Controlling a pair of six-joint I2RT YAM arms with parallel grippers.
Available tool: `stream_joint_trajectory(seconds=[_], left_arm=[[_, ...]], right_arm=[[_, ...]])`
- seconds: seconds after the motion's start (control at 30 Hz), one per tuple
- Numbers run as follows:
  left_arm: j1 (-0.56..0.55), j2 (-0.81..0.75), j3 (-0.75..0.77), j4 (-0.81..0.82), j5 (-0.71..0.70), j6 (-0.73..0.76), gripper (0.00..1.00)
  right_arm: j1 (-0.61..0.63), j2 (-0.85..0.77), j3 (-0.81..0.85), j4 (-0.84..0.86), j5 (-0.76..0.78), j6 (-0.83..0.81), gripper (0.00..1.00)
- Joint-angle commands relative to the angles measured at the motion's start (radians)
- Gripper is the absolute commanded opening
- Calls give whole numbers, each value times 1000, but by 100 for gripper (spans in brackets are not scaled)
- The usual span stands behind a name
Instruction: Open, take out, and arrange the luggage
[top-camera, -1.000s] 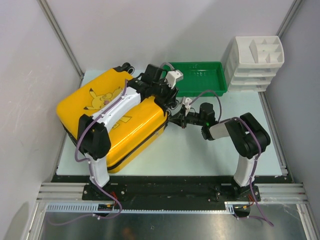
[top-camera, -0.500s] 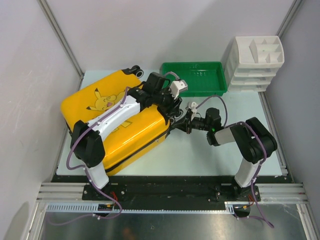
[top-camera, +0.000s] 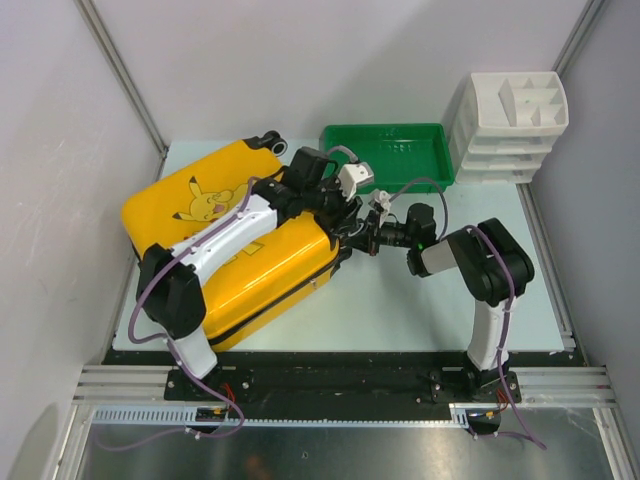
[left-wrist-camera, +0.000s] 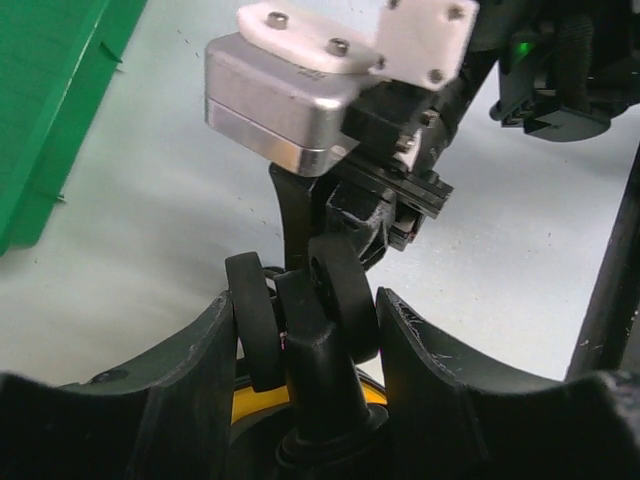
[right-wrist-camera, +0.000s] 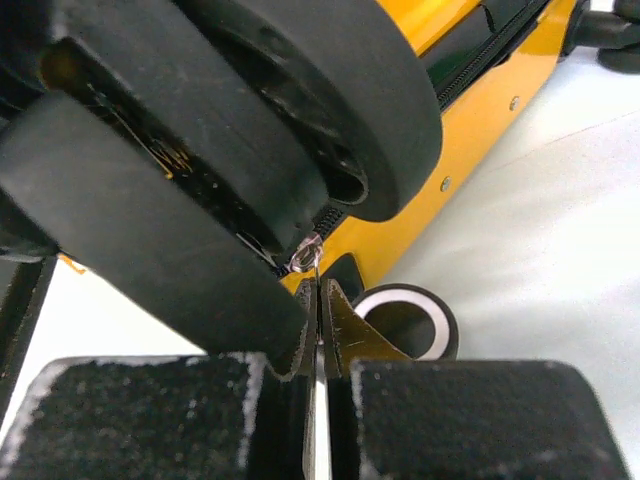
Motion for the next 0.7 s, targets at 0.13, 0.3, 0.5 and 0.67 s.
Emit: stream_joint_trajectory(seconds=[0.13,0.3,0.5,0.67], left_arm=[[-51,-94,-108,-306,263,160,20],[34,-143,-13,-310,189,122,82],[274,-60,336,-310,45,79,100],[445,209,680,-312,-94,14,100]], right_arm=[[-20,126,210,172,162,102,0],[-23,140,224,181,113,111,0],[-35,127,218,172,82,99,0],[-32,124,216,173,31,83,0]])
